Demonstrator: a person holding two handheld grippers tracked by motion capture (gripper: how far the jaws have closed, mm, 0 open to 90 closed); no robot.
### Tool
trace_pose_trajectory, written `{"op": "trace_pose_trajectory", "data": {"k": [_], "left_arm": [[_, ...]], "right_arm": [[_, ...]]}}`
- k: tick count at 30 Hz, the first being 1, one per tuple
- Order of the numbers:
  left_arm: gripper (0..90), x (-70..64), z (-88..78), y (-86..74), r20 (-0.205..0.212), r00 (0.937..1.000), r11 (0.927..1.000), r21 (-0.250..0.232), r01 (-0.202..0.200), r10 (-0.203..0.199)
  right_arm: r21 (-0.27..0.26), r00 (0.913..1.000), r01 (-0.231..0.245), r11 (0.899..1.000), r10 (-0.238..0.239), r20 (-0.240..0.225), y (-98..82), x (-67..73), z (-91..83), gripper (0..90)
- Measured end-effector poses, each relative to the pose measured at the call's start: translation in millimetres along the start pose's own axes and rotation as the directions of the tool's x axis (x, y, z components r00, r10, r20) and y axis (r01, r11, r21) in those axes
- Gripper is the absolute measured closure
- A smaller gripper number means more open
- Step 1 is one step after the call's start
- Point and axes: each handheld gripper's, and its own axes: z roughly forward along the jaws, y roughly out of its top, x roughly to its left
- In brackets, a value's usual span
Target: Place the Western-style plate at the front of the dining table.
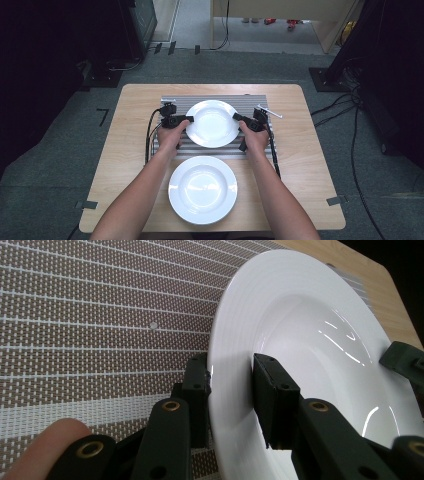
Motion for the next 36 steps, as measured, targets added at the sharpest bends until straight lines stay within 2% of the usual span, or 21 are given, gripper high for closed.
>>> {"op": "trace_pose_trajectory", "data": {"k": [5, 9, 11, 14, 20, 22, 23, 26, 29, 30, 31, 33, 34, 36], "left_arm": [[69.7, -0.4, 4.0, 0.6, -0.008, 0.9999, 1.0000, -0.003, -0.009, 0.009], [68.6, -2.5, 7.4, -1.0, -0.034, 0.9990, 0.9994, -0.015, -0.030, 0.029], [66.6, -4.9, 8.0, -2.5, -0.049, 0.9970, 0.9979, -0.022, -0.061, 0.060], [56.7, -5.3, 4.9, -2.0, -0.044, 0.9971, 0.9972, -0.036, -0.065, 0.063], [43.6, -1.3, -15.0, 0.7, -0.052, 0.9964, 0.9953, -0.065, -0.071, 0.068], [36.5, 0.3, -23.3, 0.1, -0.039, 0.9970, 0.9954, -0.065, -0.070, 0.067], [33.8, 0.8, -27.3, -0.7, -0.036, 0.9963, 0.9946, -0.066, -0.080, 0.078], [22.7, 1.8, -40.7, -4.2, -0.043, 0.9930, 0.9899, -0.085, -0.113, 0.110], [13.7, 5.0, -54.4, -8.0, -0.033, 0.9928, 0.9882, -0.097, -0.118, 0.116], [11.8, 5.3, -58.4, -9.7, -0.043, 0.9908, 0.9863, -0.099, -0.132, 0.128], [10.6, 5.6, -62.3, -11.5, -0.048, 0.9885, 0.9839, -0.101, -0.147, 0.143], [8.7, 5.7, -70.2, -15.7, -0.062, 0.9843, 0.9793, -0.108, -0.171, 0.165], [7.7, 5.8, -75.1, -18.2, -0.060, 0.9832, 0.9774, -0.113, -0.178, 0.172], [3.3, 6.1, -81.3, -20.9, -0.050, 0.9827, 0.9754, -0.122, -0.183, 0.179]], "right_arm": [[-0.007, 1.0000, -0.004, 1.000, 0.004, 0.003, -0.5, -1.7, 1.7, 75.4], [-0.010, 0.9998, 0.012, 1.000, -0.012, 0.015, -1.6, -2.8, 3.2, 75.6], [-0.009, 0.9997, 0.017, 1.000, -0.016, 0.016, -1.5, -2.5, 3.2, 75.1], [-0.015, 0.9999, -0.008, 1.000, 0.008, 0.007, 0.3, -2.3, 1.4, 67.0], [-0.051, 0.9960, 0.084, 0.995, -0.083, 0.033, 10.4, 3.5, -17.0, 58.9], [-0.058, 0.9902, 0.134, 0.989, -0.132, 0.046, 13.7, 6.3, -24.6, 57.5], [-0.052, 0.9844, 0.171, 0.984, -0.168, 0.051, 14.9, 7.6, -28.2, 57.1], [-0.024, 0.9552, 0.287, 0.958, -0.284, 0.084, 15.7, 13.1, -38.1, 48.1], [0.021, 0.9550, 0.295, 0.955, -0.295, 0.030, 16.9, 17.7, -49.6, 39.8], [0.027, 0.9506, 0.309, 0.951, -0.309, 0.027, 16.7, 19.4, -52.5, 38.0], [0.025, 0.9426, 0.332, 0.943, -0.333, 0.028, 15.9, 21.2, -56.4, 36.5], [0.019, 0.9361, 0.352, 0.936, -0.352, 0.006, 13.8, 23.9, -64.2, 32.4], [0.030, 0.9263, 0.377, 0.926, -0.377, 0.000, 12.4, 24.4, -67.2, 30.1], [0.036, 0.9157, 0.401, 0.915, -0.402, 0.018, 9.2, 24.9, -72.9, 30.3]]}}
